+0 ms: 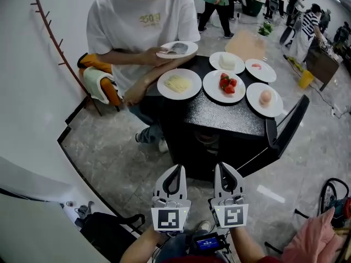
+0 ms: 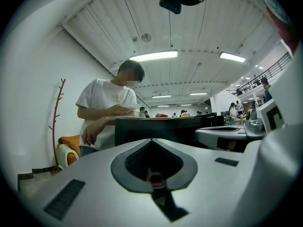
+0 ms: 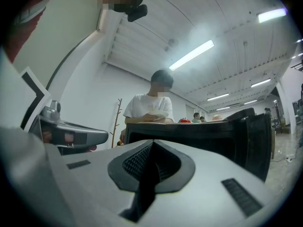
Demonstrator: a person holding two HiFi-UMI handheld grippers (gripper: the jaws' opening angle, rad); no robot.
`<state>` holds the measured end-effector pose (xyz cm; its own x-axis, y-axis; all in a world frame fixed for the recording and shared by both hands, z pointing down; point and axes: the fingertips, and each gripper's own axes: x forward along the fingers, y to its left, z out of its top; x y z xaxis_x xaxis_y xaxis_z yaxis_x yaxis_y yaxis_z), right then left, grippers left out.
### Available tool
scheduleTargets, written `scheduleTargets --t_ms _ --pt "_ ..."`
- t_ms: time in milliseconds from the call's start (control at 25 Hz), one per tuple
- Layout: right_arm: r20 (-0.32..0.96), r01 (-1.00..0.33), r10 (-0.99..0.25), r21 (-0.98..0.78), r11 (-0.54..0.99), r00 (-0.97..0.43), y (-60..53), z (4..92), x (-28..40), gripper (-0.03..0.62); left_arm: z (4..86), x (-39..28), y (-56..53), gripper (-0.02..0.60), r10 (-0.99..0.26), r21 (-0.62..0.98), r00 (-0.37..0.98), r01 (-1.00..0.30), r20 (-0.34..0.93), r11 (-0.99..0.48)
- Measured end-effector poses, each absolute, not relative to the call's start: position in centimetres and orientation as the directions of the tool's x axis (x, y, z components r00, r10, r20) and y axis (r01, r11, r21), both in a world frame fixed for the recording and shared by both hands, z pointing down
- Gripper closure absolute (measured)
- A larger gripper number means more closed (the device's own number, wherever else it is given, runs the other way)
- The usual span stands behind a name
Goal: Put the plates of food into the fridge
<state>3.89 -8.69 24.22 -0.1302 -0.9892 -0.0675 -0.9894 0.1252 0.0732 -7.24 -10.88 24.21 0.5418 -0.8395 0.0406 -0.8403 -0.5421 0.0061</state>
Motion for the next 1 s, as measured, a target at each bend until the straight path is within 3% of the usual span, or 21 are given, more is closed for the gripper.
scheduleTargets --t_ms 560,1000 --pt "-0.112 -0.986 -0.981 0.08 0.147 -0.156 -5.8 19.0 4.1 0.583 19.4 -7.1 -8.6 0.575 -0.835 -0.045 0.549 -0.835 -0.027 -0.548" --pt "-0.069 -0.981 -0.981 0.089 0.173 -0.18 -3.5 18.0 2.9 0.583 18.8 -6.7 -6.0 0.575 -0.812 -0.026 0.583 -0.812 -0.007 -0.583"
